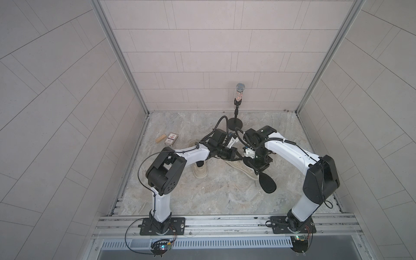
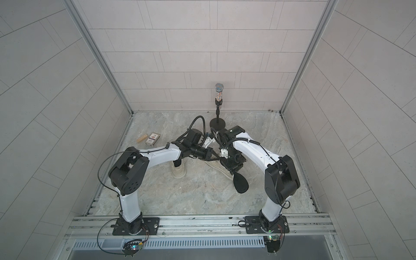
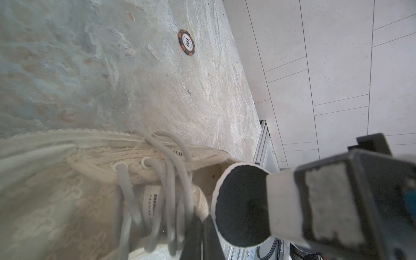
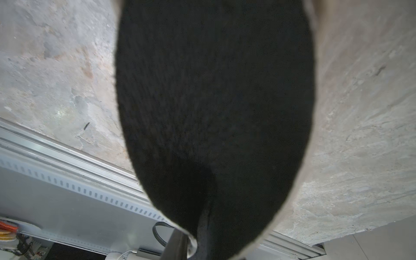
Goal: Insert the insole into the shoe
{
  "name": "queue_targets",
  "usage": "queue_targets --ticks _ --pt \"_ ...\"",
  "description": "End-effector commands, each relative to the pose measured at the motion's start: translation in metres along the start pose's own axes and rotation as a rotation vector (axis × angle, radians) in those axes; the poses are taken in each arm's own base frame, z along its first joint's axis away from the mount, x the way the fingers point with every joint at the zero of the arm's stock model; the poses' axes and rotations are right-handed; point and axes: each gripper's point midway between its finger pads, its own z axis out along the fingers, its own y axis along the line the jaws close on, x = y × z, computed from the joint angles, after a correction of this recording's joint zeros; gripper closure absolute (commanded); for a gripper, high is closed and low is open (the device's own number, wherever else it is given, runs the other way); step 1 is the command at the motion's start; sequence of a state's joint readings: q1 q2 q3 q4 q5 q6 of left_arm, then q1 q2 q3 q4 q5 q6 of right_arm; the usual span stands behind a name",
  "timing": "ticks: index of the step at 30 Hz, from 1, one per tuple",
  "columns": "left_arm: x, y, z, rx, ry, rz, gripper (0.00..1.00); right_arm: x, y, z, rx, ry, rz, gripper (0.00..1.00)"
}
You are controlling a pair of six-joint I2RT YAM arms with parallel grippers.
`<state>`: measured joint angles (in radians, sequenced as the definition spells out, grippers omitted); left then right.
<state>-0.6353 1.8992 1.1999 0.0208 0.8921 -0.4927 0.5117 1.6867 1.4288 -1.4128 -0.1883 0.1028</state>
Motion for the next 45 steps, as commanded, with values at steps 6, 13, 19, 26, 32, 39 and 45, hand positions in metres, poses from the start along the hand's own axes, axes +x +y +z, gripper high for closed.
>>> queue_targets --ticks 6,13,19,26,32,39,45 --pt "-0.001 -0.027 -0.023 0.146 0.004 0.098 1.00 0.004 -0.005 -0.001 0.124 0.024 -0.118 0.77" --pt "-0.004 -0.028 -0.026 0.200 -0.012 0.095 1.00 0.000 0.001 0.003 0.195 0.074 -0.173 0.77" --pt "-0.016 -0.022 -0.034 0.255 -0.071 0.058 1.00 -0.001 -0.002 -0.002 0.218 0.078 -0.158 0.77" --pt "-0.021 -0.016 -0.037 0.225 -0.096 0.067 1.00 -0.004 0.004 -0.005 0.191 0.107 -0.143 0.77" --pt "-0.016 -0.007 -0.045 0.180 -0.103 0.131 1.00 -0.005 -0.004 0.000 0.232 0.123 -0.172 0.77" --pt "-0.009 -0.007 -0.050 0.120 -0.061 0.193 1.00 -0.010 0.000 0.006 0.211 0.138 -0.207 0.78" --pt "-0.016 -0.017 -0.054 0.135 -0.085 0.230 1.00 -0.010 0.007 0.007 0.198 0.124 -0.226 0.79"
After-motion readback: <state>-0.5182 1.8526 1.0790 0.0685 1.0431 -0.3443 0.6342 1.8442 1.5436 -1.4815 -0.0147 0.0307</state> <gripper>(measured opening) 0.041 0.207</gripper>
